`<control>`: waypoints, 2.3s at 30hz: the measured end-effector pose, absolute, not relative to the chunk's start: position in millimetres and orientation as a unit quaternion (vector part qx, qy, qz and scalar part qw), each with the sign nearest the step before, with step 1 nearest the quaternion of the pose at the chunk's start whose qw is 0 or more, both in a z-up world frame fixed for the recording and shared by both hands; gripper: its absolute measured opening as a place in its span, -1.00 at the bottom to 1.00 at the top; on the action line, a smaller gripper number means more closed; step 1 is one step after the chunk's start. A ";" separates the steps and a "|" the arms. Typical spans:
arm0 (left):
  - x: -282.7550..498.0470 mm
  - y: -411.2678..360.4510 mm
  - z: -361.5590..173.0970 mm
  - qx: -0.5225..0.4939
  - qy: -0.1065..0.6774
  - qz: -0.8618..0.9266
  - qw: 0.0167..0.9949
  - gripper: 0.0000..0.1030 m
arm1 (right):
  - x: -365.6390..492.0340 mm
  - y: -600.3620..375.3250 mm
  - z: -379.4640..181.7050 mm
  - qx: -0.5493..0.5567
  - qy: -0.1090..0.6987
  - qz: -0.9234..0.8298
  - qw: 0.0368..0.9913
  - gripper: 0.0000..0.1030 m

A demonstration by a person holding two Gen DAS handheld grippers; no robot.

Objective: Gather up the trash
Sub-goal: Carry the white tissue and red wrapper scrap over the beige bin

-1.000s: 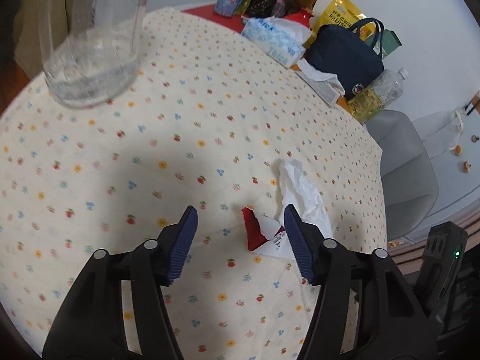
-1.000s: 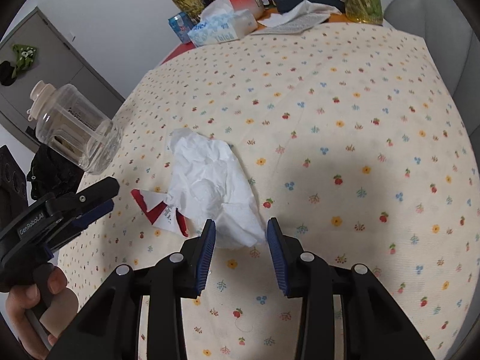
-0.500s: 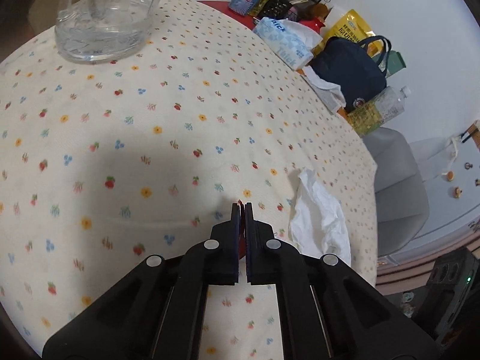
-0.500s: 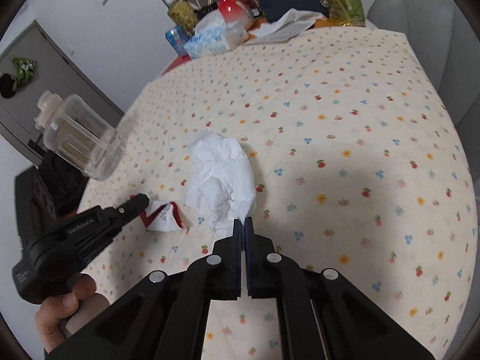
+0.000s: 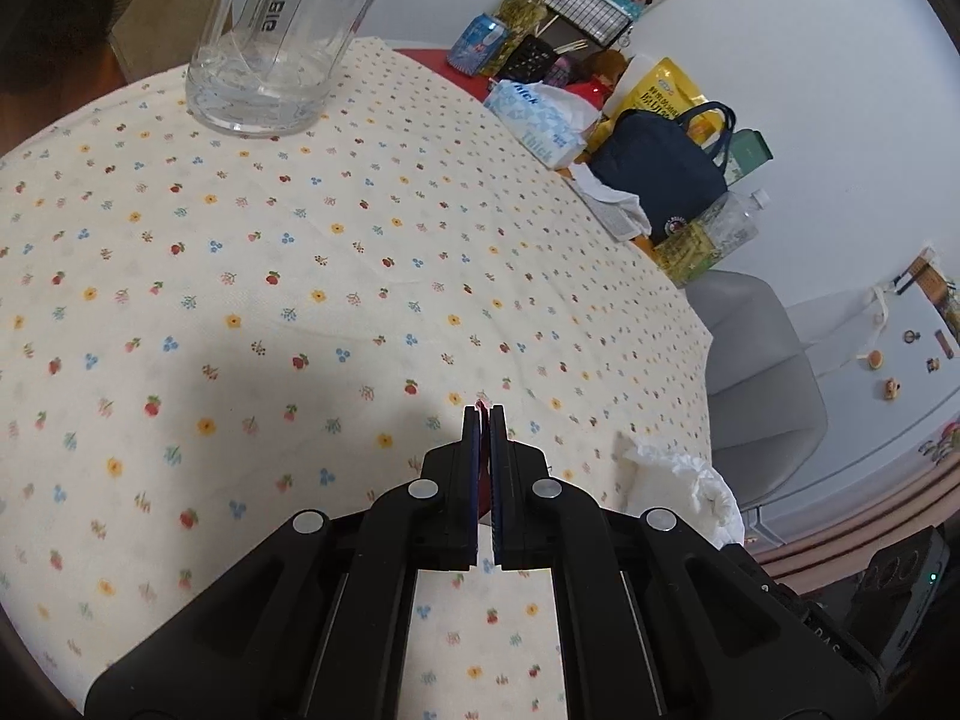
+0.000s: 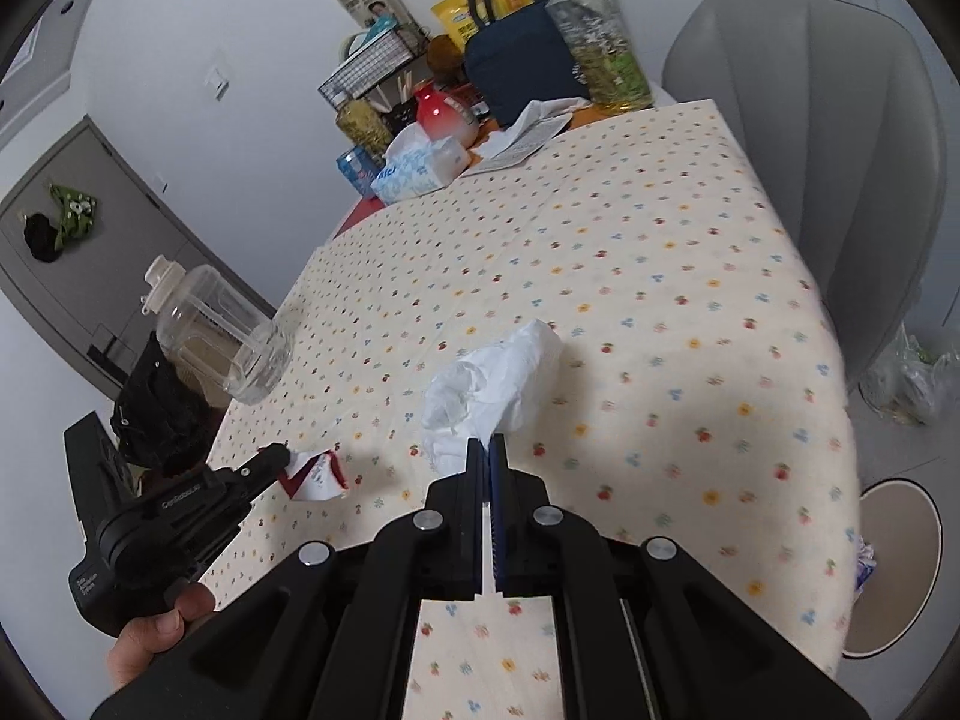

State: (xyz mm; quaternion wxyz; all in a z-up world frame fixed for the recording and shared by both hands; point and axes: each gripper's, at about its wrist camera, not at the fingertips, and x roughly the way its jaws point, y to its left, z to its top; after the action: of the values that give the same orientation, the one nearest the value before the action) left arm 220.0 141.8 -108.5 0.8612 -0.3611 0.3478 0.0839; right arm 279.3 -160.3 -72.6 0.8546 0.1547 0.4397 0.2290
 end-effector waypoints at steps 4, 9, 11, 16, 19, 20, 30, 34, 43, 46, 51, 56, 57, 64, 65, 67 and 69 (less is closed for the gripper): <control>207.6 129.0 -97.1 -0.349 0.339 0.075 0.870 -0.93 | 265.6 -179.4 -66.3 0.165 0.430 0.233 0.856 -0.94; 199.2 106.1 -89.3 -0.338 0.335 0.053 0.878 -0.93 | 242.7 -205.0 -50.4 0.172 0.406 0.247 0.863 -0.94; 197.9 92.9 -88.0 -0.332 0.338 0.040 0.880 -0.93 | 233.0 -216.5 -44.1 0.173 0.395 0.249 0.867 -0.94; 199.5 63.6 -91.2 -0.316 0.348 0.017 0.883 -0.93 | 214.2 -239.1 -36.1 0.169 0.378 0.246 0.877 -0.94; 201.5 44.7 -95.1 -0.303 0.355 0.001 0.884 -0.93 | 204.8 -255.2 -36.0 0.160 0.372 0.229 0.885 -0.94; 202.2 38.8 -96.7 -0.299 0.358 -0.004 0.884 -0.93 | 202.0 -261.5 -36.3 0.158 0.370 0.223 0.888 -0.94; 210.8 -20.9 -104.1 -0.260 0.383 -0.047 0.885 -0.93 | 187.1 -321.0 -50.5 0.160 0.367 0.173 0.900 -0.94; 219.1 -50.3 -105.3 -0.239 0.394 -0.068 0.885 -0.93 | 183.0 -345.4 -59.8 0.168 0.368 0.156 0.901 -0.94; 239.5 -124.9 -106.4 -0.181 0.412 -0.114 0.886 -0.93 | 174.9 -401.8 -84.2 0.190 0.376 0.109 0.900 -0.94; 245.2 -141.8 -108.1 -0.168 0.418 -0.124 0.884 -0.93 | 174.7 -419.1 -94.8 0.201 0.381 0.094 0.897 -0.93; 252.2 -165.5 -112.1 -0.151 0.428 -0.135 0.881 -0.93 | 177.3 -443.8 -114.9 0.220 0.391 0.074 0.891 -0.93; 256.3 -183.8 -116.6 -0.139 0.437 -0.141 0.878 -0.93 | 180.2 -460.4 -134.6 0.234 0.400 0.061 0.884 -0.93; 256.0 -186.5 -116.9 -0.136 0.437 -0.142 0.877 -0.93 | 181.4 -463.8 -139.2 0.236 0.402 0.058 0.883 -0.93; 260.4 -205.8 -122.1 -0.122 0.448 -0.147 0.874 -0.93 | 187.2 -483.8 -166.8 0.259 0.415 0.046 0.871 -0.93; 261.0 -207.8 -122.9 -0.121 0.449 -0.148 0.873 -0.93 | 188.4 -486.6 -170.4 0.262 0.417 0.046 0.869 -0.93; 262.1 -213.4 -124.5 -0.117 0.452 -0.150 0.872 -0.93 | 191.1 -494.6 -182.6 0.276 0.421 0.040 0.863 -0.84; 261.4 -219.9 -125.2 -0.114 0.454 -0.153 0.871 -0.93 | 195.9 -504.4 -204.7 0.291 0.446 0.016 0.846 -0.02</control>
State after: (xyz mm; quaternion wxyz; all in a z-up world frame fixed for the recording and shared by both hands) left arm 261.4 -219.9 -125.2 0.8706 -0.1135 0.4535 -0.1534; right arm 195.9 -504.4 -204.7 0.8463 0.2909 0.4461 0.0162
